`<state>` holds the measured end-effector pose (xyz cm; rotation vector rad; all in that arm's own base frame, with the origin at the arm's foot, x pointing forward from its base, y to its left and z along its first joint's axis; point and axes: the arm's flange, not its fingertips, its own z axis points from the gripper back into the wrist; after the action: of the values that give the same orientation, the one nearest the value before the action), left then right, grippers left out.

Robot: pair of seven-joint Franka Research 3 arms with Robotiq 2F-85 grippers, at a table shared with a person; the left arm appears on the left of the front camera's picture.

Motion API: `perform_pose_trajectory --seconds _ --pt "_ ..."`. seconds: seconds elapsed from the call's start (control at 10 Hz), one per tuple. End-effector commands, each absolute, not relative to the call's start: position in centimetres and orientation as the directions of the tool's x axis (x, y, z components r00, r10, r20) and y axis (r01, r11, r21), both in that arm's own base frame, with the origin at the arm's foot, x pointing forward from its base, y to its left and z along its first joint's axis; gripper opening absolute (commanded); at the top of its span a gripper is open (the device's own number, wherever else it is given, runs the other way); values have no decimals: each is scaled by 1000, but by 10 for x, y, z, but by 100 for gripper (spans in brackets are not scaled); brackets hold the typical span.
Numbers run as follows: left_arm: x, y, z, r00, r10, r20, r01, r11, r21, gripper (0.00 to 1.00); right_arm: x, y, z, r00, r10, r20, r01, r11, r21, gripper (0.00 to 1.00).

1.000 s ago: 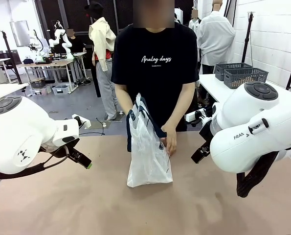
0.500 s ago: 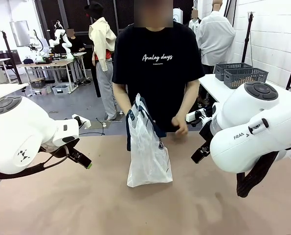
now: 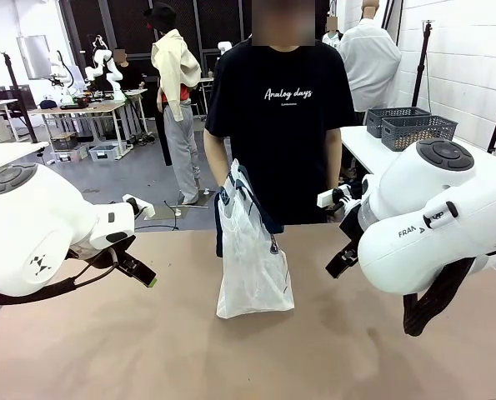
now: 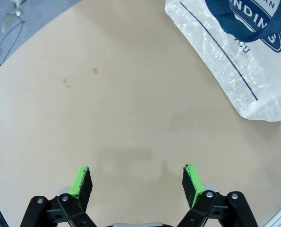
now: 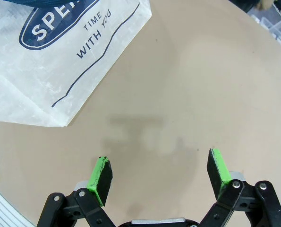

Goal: Transfer purchased items from the store into the shopping bag.
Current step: Open the Reusable shopping bag in the center of the table.

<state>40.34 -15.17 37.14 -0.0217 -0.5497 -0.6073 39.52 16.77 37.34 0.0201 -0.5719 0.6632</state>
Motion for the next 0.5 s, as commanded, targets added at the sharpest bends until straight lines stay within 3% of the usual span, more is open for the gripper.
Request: perform_pose_trajectory --seconds 0.0,0.4 --pt "404 -151 371 684 -535 497 546 826 138 100 395 168 373 641 576 508 -587 794 -160 100" --pt "404 -151 371 684 -535 497 546 826 138 100 395 168 373 641 576 508 -587 794 -160 100"
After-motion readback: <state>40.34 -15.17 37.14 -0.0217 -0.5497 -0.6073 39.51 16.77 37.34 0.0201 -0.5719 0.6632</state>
